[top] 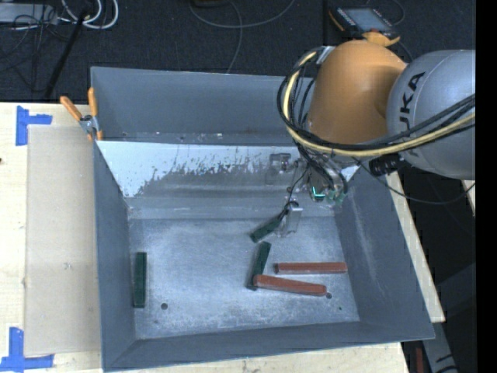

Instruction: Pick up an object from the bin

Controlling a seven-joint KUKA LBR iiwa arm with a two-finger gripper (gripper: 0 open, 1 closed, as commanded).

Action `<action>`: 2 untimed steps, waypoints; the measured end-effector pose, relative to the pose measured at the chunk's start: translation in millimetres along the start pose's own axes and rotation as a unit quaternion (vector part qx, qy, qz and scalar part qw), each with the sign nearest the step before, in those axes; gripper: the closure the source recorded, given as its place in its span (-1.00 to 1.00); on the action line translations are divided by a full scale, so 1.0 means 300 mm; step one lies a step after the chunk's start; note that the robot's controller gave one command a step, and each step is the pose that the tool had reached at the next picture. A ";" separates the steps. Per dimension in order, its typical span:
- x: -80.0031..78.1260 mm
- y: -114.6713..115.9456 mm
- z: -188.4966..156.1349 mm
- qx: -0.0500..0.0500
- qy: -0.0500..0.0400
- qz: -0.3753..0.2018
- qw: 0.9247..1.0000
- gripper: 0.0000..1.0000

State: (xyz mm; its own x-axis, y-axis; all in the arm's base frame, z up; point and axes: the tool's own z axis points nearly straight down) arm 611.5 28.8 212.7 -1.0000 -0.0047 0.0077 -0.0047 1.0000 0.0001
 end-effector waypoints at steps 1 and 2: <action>0.054 -0.077 0.397 0.000 0.000 -0.086 0.996 -1.00; -0.026 -0.046 0.472 0.000 -0.004 -0.197 0.980 -1.00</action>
Offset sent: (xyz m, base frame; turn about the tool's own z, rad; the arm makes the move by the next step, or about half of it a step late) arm -0.0149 -0.0232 -0.1143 -0.1724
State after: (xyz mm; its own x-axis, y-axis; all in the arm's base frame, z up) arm 618.2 15.0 71.0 -0.9202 -0.3915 -0.0004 -0.3915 0.9202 0.0015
